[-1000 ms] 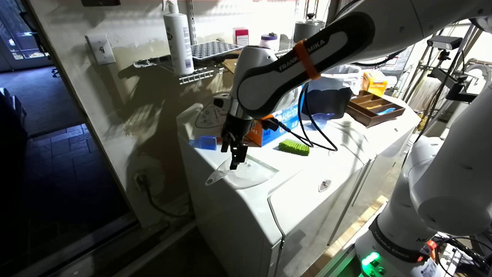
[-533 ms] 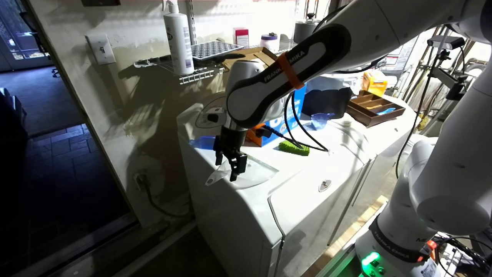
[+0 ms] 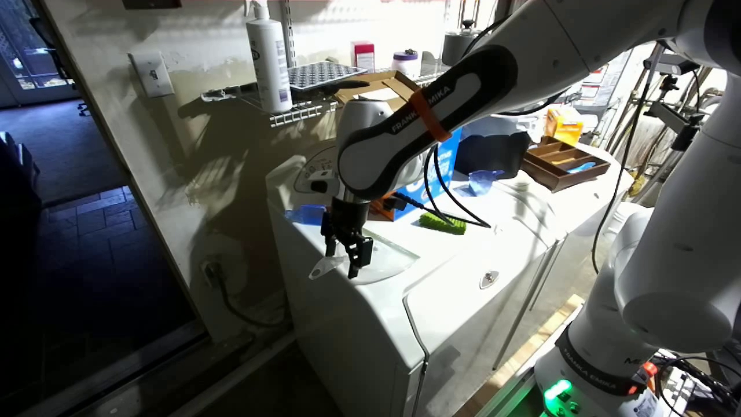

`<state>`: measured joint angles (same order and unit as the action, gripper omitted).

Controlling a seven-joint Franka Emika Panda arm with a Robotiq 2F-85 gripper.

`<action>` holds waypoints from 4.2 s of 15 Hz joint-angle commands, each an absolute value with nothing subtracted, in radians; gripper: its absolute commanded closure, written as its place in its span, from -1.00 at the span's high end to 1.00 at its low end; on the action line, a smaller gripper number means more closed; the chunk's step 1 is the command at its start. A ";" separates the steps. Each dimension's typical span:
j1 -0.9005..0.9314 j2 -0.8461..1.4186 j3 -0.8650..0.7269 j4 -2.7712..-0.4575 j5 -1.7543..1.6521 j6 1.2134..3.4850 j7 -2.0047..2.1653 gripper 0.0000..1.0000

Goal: Pour the washing powder on the pan into the box

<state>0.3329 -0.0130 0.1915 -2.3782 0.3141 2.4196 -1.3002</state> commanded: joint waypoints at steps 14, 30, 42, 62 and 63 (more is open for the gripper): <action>0.273 0.045 0.222 -2.316 0.194 2.349 -1.298 0.06; 0.252 0.004 0.217 -2.262 0.076 2.196 -1.273 -0.86; 0.257 -0.084 0.234 -2.162 -0.026 1.944 -1.060 -0.86; 0.267 -0.251 0.218 -2.004 -0.170 1.702 -0.964 -0.86; 0.267 -0.257 0.217 -2.001 -0.180 1.700 -0.971 -0.86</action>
